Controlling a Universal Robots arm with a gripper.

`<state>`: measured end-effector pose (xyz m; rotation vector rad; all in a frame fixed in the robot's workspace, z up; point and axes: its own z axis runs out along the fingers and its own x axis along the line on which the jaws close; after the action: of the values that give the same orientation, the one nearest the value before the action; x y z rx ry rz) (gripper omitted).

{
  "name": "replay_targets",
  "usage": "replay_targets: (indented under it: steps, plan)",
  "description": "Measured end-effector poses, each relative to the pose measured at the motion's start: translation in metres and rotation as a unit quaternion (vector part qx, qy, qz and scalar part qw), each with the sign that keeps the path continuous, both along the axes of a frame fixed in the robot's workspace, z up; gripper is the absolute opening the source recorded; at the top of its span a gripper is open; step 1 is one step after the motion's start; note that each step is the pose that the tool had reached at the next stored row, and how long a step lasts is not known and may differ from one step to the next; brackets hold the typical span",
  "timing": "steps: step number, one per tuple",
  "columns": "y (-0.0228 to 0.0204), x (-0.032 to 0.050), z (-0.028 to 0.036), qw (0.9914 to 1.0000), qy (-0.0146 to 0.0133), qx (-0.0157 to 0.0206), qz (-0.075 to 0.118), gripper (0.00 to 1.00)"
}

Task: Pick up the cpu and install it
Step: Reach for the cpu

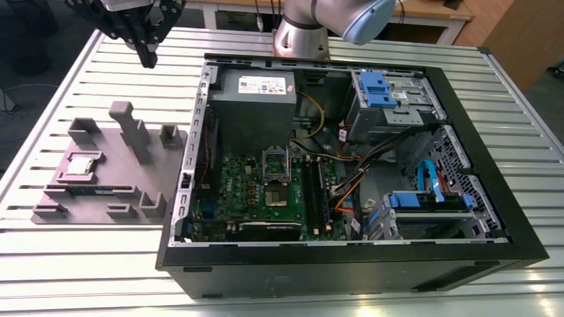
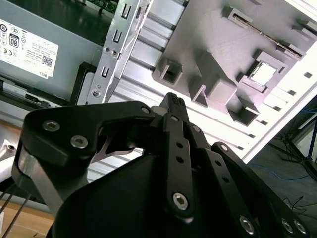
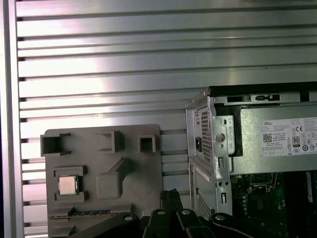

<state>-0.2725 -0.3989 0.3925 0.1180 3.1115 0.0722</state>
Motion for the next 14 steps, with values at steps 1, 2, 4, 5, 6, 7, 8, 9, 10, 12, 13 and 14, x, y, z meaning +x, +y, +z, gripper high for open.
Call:
replay_targets:
  steps: [1, 2, 4, 5, 6, 7, 8, 9, 10, 12, 13, 14]
  plan:
    - [0.0, -0.0013, 0.0, 1.0, 0.0, 0.0, 0.0, 0.11]
    - [0.0, -0.0026, 0.0, 1.0, 0.0, 0.0, 0.0, 0.11]
    - [0.0, -0.005, 0.0, 1.0, 0.0, 0.0, 0.0, 0.11]
    - [0.0, -0.0062, 0.0, 1.0, 0.0, 0.0, 0.0, 0.11]
    - [0.0, -0.0072, 0.0, 1.0, -0.0001, 0.0, 0.0, 0.11]
    - [0.0, -0.0082, 0.0, 1.0, -0.0001, 0.0, 0.0, 0.11]
    - [0.0, -0.0092, 0.0, 1.0, -0.0001, 0.0, 0.0, 0.11]
    - [0.0, -0.0103, 0.0, 1.0, -0.0001, 0.0, 0.0, 0.11]
    - [0.0, -0.0114, 0.0, 1.0, -0.0001, 0.0, 0.0, 0.11]
    - [0.0, -0.014, 0.0, 1.0, -0.0001, 0.0, 0.0, 0.11]
    - [0.0, -0.0153, 0.0, 1.0, -0.0002, 0.0, 0.0, 0.11]
    - [0.0, -0.0166, 0.0, 1.0, -0.0002, 0.0, 0.0, 0.11]
